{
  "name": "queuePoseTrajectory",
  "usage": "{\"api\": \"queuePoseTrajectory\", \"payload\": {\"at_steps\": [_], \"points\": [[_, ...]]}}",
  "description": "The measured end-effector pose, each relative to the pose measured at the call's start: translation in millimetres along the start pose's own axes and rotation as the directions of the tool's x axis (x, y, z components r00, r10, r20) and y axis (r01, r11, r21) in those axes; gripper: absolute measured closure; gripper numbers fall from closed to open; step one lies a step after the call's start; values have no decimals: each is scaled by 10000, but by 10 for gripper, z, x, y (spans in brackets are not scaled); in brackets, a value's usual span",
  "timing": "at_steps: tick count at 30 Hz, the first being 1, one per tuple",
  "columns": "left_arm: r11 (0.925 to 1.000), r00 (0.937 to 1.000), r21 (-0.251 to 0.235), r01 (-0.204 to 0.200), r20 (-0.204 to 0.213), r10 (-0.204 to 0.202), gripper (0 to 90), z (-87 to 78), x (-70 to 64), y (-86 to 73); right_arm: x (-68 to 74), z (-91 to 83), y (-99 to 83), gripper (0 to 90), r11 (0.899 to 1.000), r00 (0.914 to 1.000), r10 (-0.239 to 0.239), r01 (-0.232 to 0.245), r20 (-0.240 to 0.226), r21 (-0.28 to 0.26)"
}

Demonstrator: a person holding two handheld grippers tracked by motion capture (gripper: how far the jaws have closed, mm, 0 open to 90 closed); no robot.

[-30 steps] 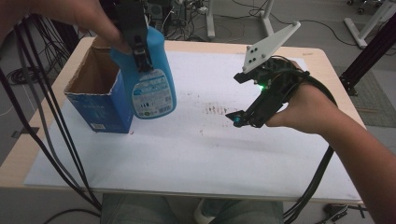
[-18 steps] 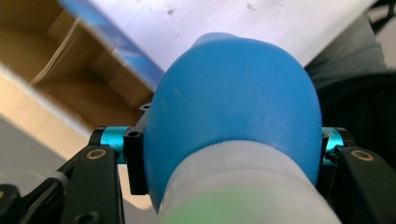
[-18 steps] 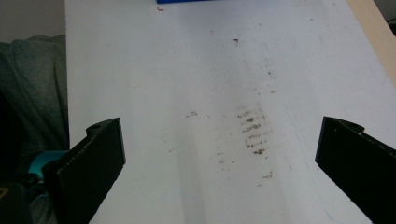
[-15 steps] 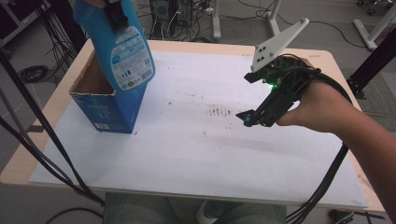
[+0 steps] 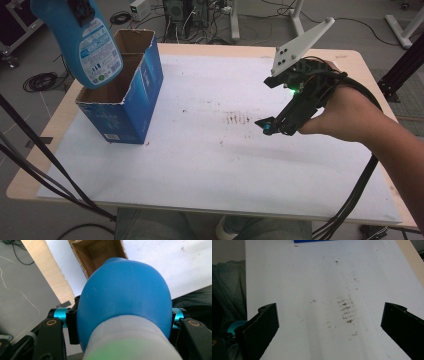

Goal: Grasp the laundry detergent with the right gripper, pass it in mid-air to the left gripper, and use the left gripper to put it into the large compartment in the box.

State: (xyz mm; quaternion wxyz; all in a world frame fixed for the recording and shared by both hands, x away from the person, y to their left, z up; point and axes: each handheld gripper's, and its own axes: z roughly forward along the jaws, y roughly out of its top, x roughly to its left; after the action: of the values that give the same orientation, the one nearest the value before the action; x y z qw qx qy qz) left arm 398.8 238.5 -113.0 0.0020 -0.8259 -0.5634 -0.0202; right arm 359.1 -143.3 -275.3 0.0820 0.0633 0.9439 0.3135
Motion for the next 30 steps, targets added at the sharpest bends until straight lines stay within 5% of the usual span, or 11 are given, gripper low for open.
{"api": "queuePoseTrajectory", "payload": {"at_steps": [17,27,30], "points": [[9954,9979,734,-608,251,591,385,639,35,165,-28,73,-44,6,9998,9998,216,-216,-51,9],[9820,9874,1030,-1580,196,1568,385,1098,32,191,-43,124,-42,6,9997,9997,239,-238,-112,80],[9748,9788,886,-2046,299,2028,385,1224,22,192,-41,140,-49,6,9997,9996,236,-235,-128,101]]}}
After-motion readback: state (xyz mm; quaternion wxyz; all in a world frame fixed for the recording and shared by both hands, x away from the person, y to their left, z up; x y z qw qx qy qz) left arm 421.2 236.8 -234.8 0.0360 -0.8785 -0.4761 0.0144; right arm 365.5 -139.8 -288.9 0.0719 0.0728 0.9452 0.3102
